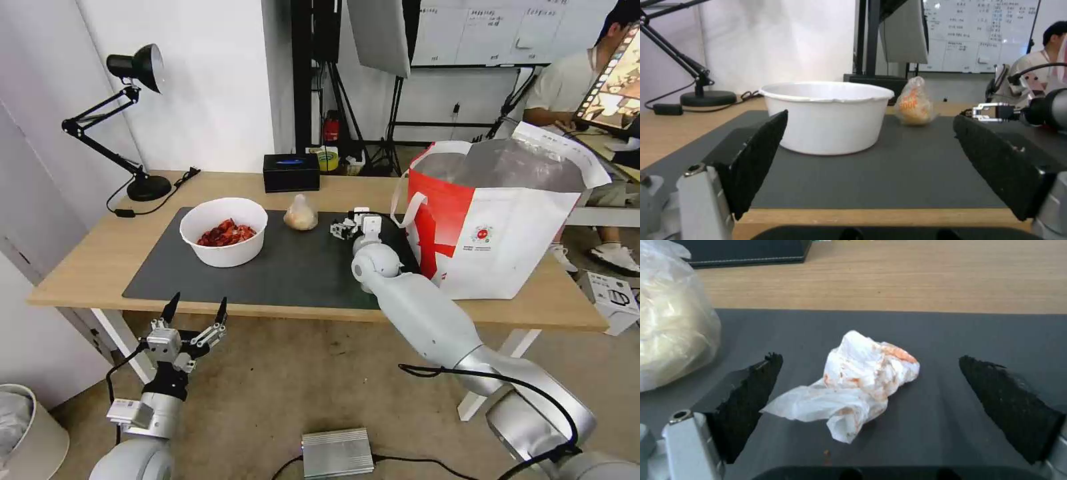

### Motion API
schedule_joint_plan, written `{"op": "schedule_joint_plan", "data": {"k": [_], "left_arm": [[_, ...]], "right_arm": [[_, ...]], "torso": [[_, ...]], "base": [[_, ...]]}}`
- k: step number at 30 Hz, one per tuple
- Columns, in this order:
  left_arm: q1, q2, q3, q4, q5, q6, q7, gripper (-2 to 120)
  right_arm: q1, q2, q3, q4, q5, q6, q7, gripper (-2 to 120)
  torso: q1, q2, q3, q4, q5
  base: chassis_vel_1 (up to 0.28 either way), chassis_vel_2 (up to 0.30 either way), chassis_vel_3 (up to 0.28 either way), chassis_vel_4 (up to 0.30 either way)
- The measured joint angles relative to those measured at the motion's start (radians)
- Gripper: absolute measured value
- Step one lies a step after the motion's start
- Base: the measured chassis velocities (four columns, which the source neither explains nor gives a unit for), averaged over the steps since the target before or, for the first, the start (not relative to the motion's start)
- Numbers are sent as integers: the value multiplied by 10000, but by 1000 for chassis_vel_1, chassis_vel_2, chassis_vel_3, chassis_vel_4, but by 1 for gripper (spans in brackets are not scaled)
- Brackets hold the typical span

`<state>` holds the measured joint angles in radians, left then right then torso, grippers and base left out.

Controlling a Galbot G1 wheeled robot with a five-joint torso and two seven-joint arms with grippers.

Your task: Pick up the trash from the table and place it into the takeout bag.

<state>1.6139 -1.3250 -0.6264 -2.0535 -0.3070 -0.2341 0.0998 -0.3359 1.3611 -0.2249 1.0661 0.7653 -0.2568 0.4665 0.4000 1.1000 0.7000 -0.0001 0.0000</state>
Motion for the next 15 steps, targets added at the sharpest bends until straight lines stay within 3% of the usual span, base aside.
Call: {"op": "schedule_joint_plan", "data": {"k": [10, 15], "left_arm": [[-35, -44, 108, 122, 49, -59, 8, 100], [-38, -53, 142, 152, 67, -59, 9, 100]], "right_arm": [[-26, 128, 183, -277, -169, 82, -79, 100], [-92, 170, 282, -410, -248, 86, -98, 89]], "torso": [[0, 0, 0, 0, 0], [0, -1, 0, 1, 0]], "base": [[0, 0, 0, 0], [0, 0, 0, 0]]}}
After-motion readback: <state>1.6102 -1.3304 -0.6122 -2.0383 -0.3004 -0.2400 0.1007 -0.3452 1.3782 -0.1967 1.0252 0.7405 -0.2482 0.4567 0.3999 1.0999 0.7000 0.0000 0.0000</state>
